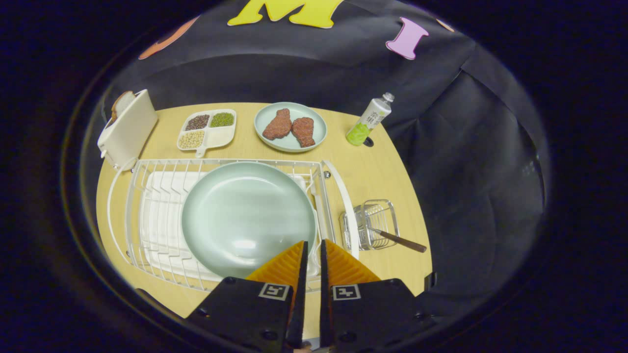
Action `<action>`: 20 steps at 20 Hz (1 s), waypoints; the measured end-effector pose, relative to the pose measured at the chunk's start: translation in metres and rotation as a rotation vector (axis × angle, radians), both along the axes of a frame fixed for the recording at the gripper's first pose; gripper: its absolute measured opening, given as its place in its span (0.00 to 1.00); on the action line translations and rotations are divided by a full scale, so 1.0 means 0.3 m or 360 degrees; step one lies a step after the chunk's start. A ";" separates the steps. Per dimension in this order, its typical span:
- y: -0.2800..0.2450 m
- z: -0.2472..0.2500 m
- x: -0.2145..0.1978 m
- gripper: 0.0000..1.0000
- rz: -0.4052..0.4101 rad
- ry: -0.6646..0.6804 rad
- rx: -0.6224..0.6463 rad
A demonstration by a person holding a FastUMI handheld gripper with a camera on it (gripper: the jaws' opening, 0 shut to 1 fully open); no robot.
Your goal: Take the plate from the dish rack, then take the spoon from the basket and place it into the plate.
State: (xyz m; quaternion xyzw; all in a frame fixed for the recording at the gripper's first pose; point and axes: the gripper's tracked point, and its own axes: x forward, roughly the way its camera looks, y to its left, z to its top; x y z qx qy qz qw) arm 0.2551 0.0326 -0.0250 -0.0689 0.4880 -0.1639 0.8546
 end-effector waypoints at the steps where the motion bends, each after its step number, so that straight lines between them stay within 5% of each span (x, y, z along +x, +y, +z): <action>1: -0.010 -0.022 0.009 0.25 -0.0006 0.0014 0.0037; 7: -0.094 -0.152 0.107 0.29 0.0049 0.0045 0.0225; 13: -0.033 -0.220 0.166 0.27 0.0196 0.0083 0.0621; 17: -0.037 -0.223 0.135 0.09 0.0170 0.0151 0.0657; 20: -0.050 -0.201 0.116 0.06 0.0133 0.0128 0.0646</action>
